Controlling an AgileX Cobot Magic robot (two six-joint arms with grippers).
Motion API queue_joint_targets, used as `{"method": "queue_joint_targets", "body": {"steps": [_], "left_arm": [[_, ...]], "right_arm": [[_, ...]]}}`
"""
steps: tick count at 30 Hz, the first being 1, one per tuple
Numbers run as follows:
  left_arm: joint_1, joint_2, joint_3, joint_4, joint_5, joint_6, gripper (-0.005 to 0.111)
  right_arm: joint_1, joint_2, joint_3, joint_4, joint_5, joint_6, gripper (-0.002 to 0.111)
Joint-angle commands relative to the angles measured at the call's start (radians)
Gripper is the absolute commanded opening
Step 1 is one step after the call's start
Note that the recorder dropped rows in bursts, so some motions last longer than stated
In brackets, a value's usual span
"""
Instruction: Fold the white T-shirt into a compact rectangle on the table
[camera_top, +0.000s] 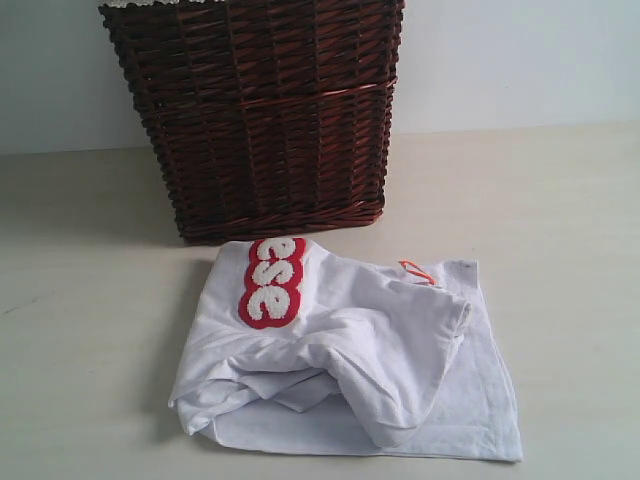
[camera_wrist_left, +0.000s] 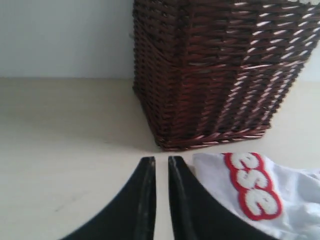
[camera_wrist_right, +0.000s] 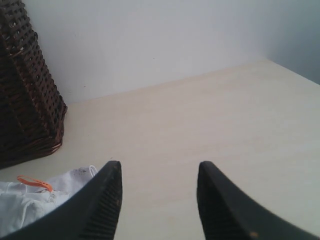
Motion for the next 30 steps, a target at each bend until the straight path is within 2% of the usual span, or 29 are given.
{"method": "queue_joint_targets", "body": {"steps": [1,7,11,17,23,25,28,30], "left_arm": [[0.003,-0.082,0.153,-0.048,-0.162,0.054,0.012],[-0.035,-0.349,0.384,-0.118,-0.364,0.056,0.012],[-0.078,-0.496,0.483,-0.118,-0.374,0.056,0.012],[-0.089,-0.558,0.483,-0.096,-0.258,0.054,0.012],[-0.087,-0.552,0.483,-0.114,-0.233,0.010,0.012],[-0.087,-0.544,0.483,0.055,-0.202,-0.233,0.012],[-0.087,-0.544,0.483,0.524,-0.153,-0.715,0.012],[-0.087,-0.544,0.483,0.649,-0.129,-0.839,0.012]], "right_arm": [[0.003,-0.005,0.005,0.000,-0.012,-0.008,0.046],[0.003,-0.005,0.005,0.000,-0.012,-0.008,0.046],[0.003,-0.005,0.005,0.000,-0.012,-0.008,0.046],[0.003,-0.005,0.005,0.000,-0.012,-0.008,0.046],[0.003,-0.005,0.005,0.000,-0.012,-0.008,0.046],[0.003,-0.005,0.005,0.000,-0.012,-0.008,0.046],[0.003,-0.005,0.005,0.000,-0.012,-0.008,0.046],[0.003,-0.005,0.005,0.000,-0.012,-0.008,0.046]]}}
